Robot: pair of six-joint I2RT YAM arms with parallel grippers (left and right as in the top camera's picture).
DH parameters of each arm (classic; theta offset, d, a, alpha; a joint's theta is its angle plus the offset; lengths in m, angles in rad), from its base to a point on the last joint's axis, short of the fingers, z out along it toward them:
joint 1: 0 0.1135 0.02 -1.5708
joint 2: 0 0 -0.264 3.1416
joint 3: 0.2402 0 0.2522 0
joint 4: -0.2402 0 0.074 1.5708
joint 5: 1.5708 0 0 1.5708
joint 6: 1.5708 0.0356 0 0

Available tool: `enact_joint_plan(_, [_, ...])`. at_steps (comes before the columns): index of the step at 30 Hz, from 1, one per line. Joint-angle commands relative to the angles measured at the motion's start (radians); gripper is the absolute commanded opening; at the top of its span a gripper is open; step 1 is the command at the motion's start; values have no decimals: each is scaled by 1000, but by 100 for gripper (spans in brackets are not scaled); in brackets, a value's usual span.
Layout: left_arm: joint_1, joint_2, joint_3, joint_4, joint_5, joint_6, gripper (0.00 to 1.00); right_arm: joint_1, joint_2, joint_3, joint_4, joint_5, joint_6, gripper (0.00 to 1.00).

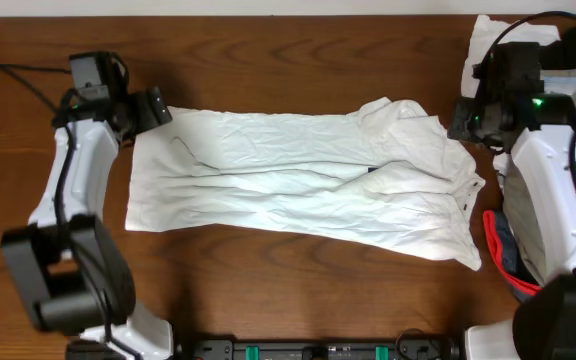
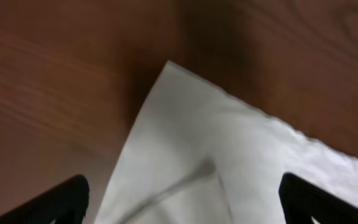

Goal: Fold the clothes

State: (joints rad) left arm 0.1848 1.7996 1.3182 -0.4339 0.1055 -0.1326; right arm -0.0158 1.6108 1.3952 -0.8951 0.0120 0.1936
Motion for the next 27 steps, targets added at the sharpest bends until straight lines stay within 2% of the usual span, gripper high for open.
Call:
enact_joint_plan(1, [-1,69,18,78,25,54,98,-3,-18,4,-26,-32,-16,41])
enact_joint_plan(8, [-3,207,19,307,26,98,98,-3,-18,4,-67,-31,-16,38])
enact_joint_plan(14, [-2,290,35,414,26,103,98,-3,-18,4,-70,-31,-15,38])
enact_joint_plan(27, [-11,379,48,466,48,103,98,-2,-18,4,-75,-32,-15,35])
